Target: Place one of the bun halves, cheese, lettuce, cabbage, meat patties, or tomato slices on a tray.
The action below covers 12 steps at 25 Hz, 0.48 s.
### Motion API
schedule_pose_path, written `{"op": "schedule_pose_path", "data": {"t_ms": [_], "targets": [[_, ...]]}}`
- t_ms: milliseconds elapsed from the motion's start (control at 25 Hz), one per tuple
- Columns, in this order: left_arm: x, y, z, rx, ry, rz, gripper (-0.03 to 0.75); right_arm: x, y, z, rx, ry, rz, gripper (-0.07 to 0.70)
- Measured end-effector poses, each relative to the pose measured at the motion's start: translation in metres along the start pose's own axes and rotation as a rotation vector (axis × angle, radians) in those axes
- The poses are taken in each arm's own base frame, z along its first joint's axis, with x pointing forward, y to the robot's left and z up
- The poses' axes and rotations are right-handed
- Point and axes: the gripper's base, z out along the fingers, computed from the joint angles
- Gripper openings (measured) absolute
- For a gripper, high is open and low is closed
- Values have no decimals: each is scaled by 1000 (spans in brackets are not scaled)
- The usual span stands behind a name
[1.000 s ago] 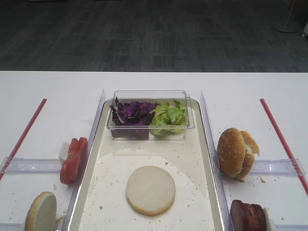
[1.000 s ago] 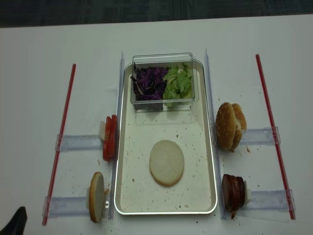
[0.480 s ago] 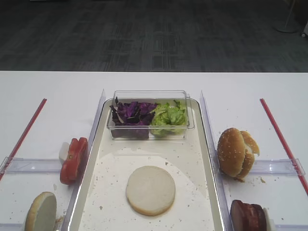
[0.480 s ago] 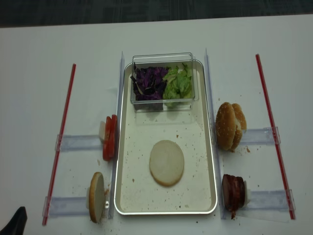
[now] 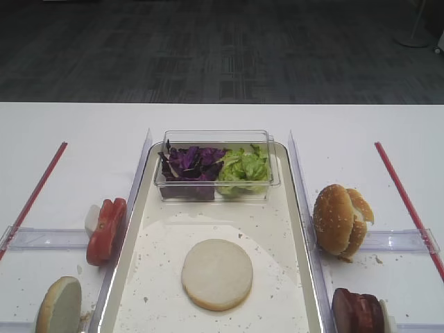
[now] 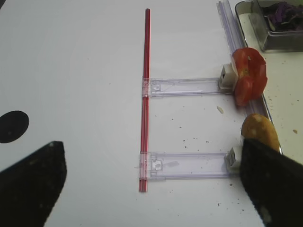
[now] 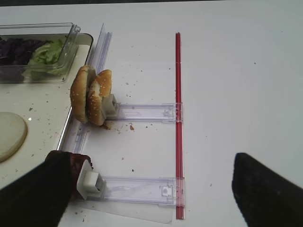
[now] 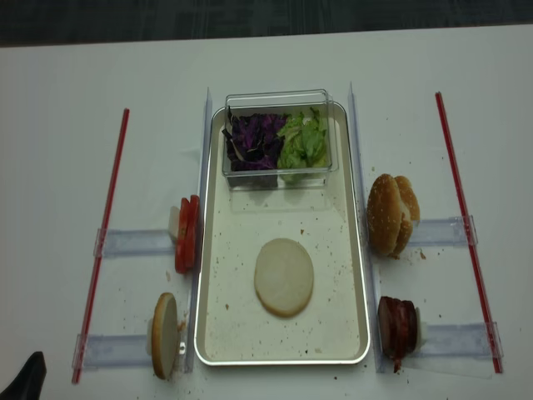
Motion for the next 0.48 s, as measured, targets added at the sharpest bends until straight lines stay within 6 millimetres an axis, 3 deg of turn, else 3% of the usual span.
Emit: {"op": "schedule_pose_path", "data": {"t_ms": [480], "targets": [[0,0,0,0,0,0,687,0,0,0,0,0,0,692]]}}
